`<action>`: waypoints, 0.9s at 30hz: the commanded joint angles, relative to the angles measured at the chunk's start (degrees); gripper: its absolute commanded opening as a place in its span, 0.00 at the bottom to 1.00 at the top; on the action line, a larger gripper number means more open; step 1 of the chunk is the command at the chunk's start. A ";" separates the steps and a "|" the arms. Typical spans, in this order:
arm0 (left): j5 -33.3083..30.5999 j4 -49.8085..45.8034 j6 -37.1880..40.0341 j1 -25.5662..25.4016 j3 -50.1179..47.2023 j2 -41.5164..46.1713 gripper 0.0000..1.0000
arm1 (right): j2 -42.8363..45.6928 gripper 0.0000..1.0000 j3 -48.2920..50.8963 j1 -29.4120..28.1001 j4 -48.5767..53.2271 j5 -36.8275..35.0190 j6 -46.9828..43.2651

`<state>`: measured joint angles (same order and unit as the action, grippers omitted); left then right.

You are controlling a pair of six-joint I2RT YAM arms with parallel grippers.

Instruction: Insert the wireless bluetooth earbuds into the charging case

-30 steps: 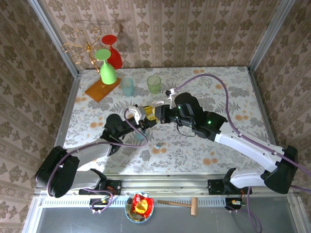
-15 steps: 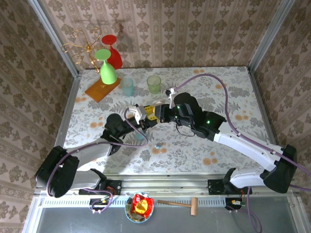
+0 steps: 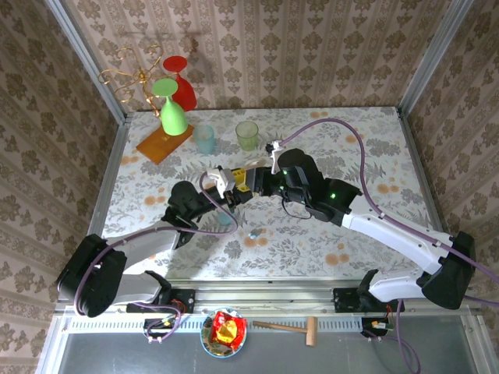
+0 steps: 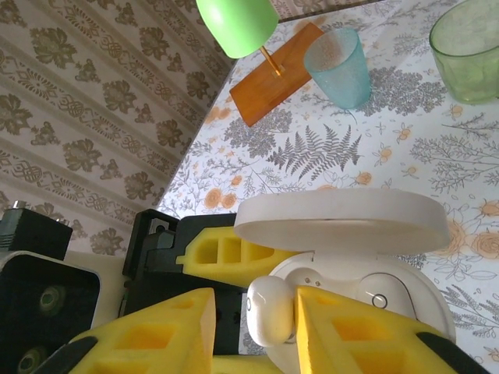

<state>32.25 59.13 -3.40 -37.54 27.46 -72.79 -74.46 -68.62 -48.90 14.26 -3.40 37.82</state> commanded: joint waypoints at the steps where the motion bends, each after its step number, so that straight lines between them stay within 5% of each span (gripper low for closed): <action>1: -0.09 2.82 -1.02 -0.25 1.90 0.28 0.24 | 1.59 0.37 0.24 -0.03 1.99 -3.59 -0.02; 13: 3.44 3.35 1.95 1.35 -0.07 0.10 0.24 | 8.06 0.60 0.26 0.57 2.54 -4.98 -2.06; 19: 6.40 0.85 7.21 1.90 -1.80 2.82 0.24 | 1.97 0.63 -10.14 4.38 16.10 -7.56 -1.75; 27: 5.64 -3.59 10.30 1.94 -1.20 5.86 0.24 | -9.17 0.62 -20.98 7.33 28.00 -0.25 -2.03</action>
<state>37.10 56.10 4.54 -35.90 25.93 -68.36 -80.95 -86.67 -41.74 34.76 -6.59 36.16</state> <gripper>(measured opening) 0.333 0.625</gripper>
